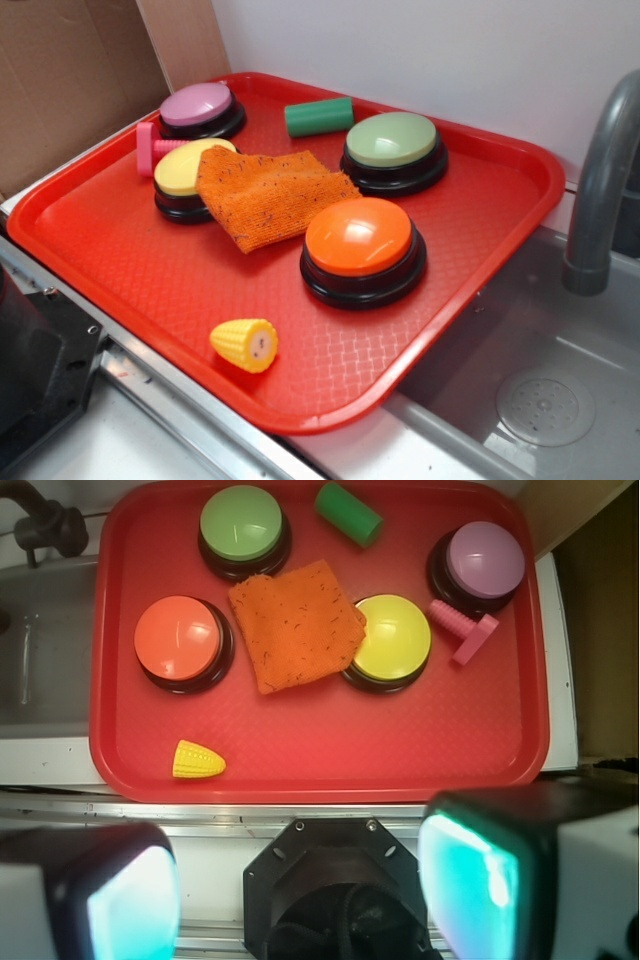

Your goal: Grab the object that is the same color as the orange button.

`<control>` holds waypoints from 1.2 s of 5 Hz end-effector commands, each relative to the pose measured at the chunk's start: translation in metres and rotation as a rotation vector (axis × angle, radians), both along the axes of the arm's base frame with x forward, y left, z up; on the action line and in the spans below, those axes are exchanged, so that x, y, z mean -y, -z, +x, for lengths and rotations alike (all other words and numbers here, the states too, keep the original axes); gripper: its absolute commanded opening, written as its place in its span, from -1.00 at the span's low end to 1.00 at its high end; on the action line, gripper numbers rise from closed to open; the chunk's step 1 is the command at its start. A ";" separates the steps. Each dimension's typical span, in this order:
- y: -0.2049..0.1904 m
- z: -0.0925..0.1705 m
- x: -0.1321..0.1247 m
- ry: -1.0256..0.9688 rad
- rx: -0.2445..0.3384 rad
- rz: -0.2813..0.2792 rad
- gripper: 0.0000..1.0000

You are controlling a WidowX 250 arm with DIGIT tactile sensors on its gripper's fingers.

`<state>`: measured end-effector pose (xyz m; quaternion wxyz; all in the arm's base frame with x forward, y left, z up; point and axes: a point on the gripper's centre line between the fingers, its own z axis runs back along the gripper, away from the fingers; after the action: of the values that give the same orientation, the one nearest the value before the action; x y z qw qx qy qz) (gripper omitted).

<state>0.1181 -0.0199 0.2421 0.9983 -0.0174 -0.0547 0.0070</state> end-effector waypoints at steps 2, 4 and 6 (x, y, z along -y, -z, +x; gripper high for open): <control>0.028 0.023 -0.003 -0.238 -0.015 -0.066 1.00; 0.097 0.062 -0.011 -0.718 -0.016 -0.118 1.00; 0.173 0.092 -0.011 -1.030 0.026 -0.169 1.00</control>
<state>0.2052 -0.0117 0.0639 0.8605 -0.0573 -0.0524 0.5035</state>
